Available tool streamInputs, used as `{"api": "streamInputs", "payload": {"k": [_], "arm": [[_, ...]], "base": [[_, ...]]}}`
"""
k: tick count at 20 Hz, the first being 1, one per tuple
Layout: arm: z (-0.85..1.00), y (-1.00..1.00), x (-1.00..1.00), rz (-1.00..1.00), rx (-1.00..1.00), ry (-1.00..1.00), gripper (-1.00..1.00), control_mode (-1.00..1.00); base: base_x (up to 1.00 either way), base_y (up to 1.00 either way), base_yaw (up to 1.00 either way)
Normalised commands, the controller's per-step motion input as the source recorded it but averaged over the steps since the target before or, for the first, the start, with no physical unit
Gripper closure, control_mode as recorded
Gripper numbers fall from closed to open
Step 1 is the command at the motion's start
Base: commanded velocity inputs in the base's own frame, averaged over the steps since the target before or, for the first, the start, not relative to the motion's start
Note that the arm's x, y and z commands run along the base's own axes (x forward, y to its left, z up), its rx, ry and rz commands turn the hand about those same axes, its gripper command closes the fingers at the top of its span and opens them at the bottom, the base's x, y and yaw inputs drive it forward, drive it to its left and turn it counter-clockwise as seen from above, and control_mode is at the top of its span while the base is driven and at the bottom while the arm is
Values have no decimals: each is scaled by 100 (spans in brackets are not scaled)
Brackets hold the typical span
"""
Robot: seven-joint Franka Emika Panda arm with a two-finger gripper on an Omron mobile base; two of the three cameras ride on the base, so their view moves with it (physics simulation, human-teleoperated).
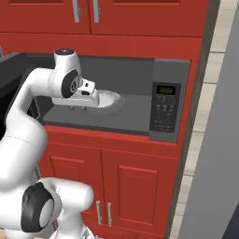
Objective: Pick the bell pepper from the counter and place it in the microwave.
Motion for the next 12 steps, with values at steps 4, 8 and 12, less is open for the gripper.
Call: {"api": "streamInputs", "payload": {"k": [4,8,12], "arm": [[0,0,0,0,0,0,-100,100],[0,0,0,0,0,0,-100,100],[0,0,0,0,0,0,-100,100]], "base": [[-34,0,0],[-98,-22,0],[-100,-43,0]]}}
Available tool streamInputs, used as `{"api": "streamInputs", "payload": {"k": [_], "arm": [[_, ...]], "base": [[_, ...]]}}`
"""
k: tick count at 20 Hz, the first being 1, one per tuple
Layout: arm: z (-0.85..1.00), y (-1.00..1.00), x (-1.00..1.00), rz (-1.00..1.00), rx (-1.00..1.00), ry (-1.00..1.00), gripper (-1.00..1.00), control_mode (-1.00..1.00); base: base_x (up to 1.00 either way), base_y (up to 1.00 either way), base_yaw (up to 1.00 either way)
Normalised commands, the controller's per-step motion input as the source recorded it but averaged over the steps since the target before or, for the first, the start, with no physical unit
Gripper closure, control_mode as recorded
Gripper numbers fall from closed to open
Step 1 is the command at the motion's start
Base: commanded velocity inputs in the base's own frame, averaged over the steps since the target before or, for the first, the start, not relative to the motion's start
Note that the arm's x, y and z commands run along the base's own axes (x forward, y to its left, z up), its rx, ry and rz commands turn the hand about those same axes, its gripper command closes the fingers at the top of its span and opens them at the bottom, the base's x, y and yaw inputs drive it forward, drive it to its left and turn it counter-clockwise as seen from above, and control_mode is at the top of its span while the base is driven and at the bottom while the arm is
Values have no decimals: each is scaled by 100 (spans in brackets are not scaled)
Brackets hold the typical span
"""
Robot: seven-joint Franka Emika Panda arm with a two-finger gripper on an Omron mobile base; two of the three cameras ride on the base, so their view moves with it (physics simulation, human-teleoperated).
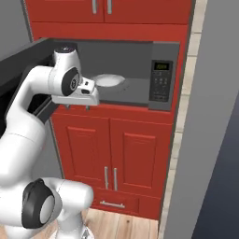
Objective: Pick the bell pepper from the counter and place it in the microwave.
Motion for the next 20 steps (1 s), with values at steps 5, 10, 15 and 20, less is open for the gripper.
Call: {"api": "streamInputs", "payload": {"k": [5,10,15,20], "arm": [[0,0,0,0,0,0,-100,100],[0,0,0,0,0,0,-100,100],[0,0,0,0,0,0,-100,100],[0,0,0,0,0,0,-100,100]], "base": [[-30,-16,-35],[1,0,-88],[0,10,-93],[-80,48,-51]]}}
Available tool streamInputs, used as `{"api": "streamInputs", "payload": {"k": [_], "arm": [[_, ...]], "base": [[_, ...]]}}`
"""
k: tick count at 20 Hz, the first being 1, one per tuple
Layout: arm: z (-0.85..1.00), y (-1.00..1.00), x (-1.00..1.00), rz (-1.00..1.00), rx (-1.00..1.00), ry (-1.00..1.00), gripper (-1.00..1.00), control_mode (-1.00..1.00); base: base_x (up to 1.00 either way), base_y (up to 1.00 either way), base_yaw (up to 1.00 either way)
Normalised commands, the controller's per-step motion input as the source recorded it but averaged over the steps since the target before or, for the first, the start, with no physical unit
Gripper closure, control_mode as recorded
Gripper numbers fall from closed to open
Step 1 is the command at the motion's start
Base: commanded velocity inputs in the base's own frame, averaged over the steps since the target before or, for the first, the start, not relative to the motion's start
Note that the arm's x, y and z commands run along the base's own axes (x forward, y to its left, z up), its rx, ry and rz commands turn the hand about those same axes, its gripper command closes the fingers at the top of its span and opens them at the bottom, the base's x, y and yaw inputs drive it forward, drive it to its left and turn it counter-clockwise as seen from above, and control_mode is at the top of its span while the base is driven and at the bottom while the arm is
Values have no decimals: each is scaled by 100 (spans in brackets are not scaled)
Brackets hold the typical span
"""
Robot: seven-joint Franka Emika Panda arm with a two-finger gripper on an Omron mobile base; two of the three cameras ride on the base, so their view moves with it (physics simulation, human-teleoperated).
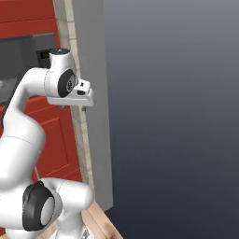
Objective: Pick the bell pepper from the counter and place it in the microwave.
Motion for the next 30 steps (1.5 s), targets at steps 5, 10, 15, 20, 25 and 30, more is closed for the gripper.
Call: {"api": "streamInputs", "payload": {"k": [5,10,15,20,25,30], "arm": [[0,0,0,0,0,0,-100,100],[0,0,0,0,0,0,-100,100],[0,0,0,0,0,0,-100,100],[0,0,0,0,0,0,-100,100],[0,0,0,0,0,0,-100,100],[0,0,0,0,0,0,-100,100]], "base": [[-100,30,-8],[-100,41,-10],[-100,25,-31],[-100,33,-43],[-100,87,-19],[-97,100,34]]}}
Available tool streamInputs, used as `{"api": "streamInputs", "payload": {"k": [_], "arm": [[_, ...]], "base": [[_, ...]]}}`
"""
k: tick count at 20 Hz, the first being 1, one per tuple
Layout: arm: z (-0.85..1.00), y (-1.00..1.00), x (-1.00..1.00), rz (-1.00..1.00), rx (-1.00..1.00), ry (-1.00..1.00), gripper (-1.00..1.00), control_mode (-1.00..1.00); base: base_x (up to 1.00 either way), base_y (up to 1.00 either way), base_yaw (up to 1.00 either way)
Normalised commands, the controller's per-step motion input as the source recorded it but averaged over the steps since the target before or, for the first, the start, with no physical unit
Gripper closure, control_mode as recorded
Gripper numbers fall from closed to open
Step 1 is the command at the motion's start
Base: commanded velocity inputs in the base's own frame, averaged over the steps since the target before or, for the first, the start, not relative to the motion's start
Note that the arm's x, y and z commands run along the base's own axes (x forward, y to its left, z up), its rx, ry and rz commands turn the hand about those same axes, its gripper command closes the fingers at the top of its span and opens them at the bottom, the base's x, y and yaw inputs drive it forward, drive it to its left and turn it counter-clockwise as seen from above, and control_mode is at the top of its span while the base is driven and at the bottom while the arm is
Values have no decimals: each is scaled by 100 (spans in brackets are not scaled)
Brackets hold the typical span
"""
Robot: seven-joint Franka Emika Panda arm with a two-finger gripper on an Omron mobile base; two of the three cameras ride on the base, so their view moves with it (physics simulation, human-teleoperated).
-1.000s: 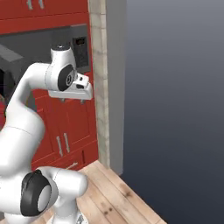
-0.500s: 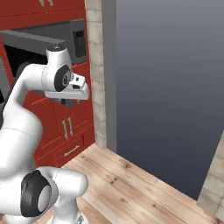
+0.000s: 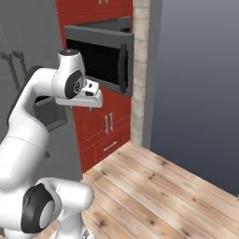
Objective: Pick the bell pepper from the counter and place it in the microwave.
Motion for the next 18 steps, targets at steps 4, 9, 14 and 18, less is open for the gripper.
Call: {"api": "streamInputs", "payload": {"k": [4,9,14,18], "arm": [[0,0,0,0,0,0,-100,100],[0,0,0,0,0,0,-100,100],[0,0,0,0,0,0,-100,100],[0,0,0,0,0,0,-100,100]], "base": [[-71,86,75],[-51,69,89],[-36,90,85],[21,100,63]]}}
